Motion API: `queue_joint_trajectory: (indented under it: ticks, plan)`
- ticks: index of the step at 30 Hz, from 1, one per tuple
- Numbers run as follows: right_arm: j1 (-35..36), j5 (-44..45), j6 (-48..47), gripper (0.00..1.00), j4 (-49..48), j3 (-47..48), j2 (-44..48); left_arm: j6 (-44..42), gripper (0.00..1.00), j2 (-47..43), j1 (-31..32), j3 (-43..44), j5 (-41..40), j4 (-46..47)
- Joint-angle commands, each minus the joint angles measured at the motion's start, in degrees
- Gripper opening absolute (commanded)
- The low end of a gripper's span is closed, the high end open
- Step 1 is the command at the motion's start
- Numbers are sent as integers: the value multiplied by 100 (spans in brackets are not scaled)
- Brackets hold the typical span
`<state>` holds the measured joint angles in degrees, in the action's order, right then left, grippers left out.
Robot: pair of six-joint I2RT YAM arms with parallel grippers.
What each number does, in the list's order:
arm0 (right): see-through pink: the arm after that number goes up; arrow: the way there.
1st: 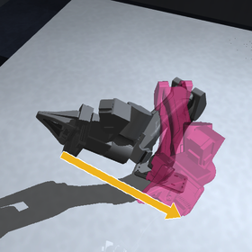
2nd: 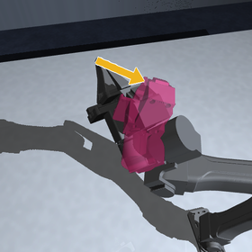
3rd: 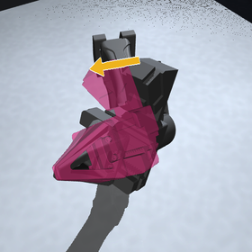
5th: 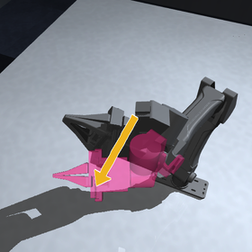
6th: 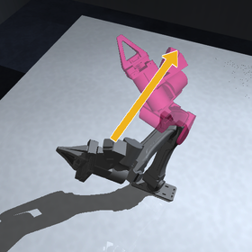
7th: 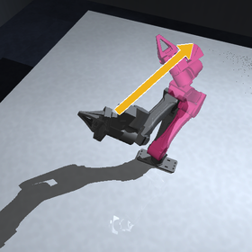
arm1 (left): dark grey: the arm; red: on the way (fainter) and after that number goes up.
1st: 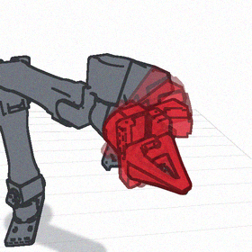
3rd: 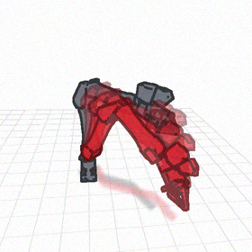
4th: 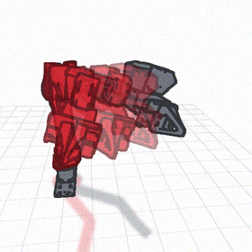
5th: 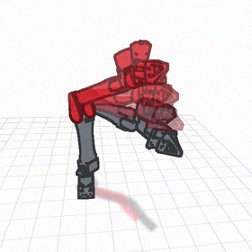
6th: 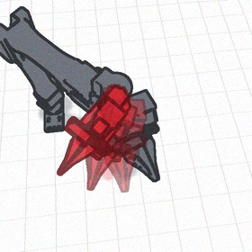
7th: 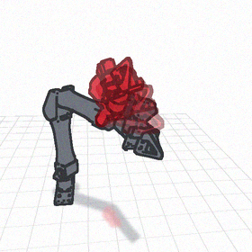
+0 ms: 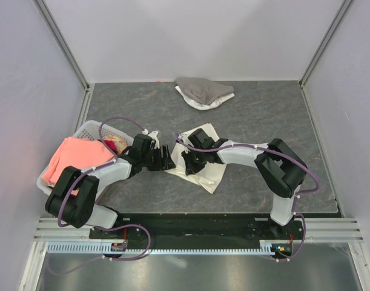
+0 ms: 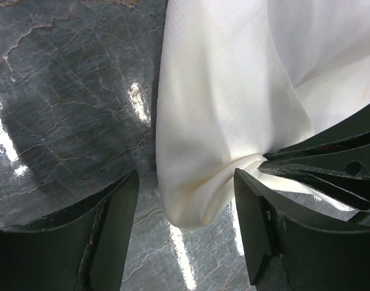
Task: Fold the napkin, place the utensils inside, and roll it up
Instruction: Roll the napkin with the utensil
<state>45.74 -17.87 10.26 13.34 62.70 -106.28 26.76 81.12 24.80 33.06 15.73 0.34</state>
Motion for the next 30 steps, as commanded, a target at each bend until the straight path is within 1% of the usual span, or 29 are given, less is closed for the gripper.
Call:
queue_joint_trajectory:
  ticks: [1,4,9,17,23,26,27,29,30]
  plan:
    - [-73,-23,-24,0,520,-100,-455,-66,72,79,-36,-1,71,247]
    - [-135,-102,-15,0,520,-91,-534,-84,72,140,-36,-36,124,335]
    - [-249,-226,11,0,520,-82,-639,-110,66,378,-36,16,211,362]
    - [-320,-401,11,0,529,-30,-780,-171,52,624,-36,95,255,388]
    - [-478,-472,55,0,503,-3,-894,-172,36,712,-36,87,317,379]
    - [-539,-533,72,0,494,6,-921,-171,24,773,-28,78,369,379]
    - [-548,-551,64,0,485,6,-903,-163,16,817,-36,78,387,379]
    - [-548,-560,55,0,494,-12,-851,-163,10,861,-28,95,405,353]
    - [-557,-569,55,1,494,-21,-807,-163,4,879,-36,104,405,309]
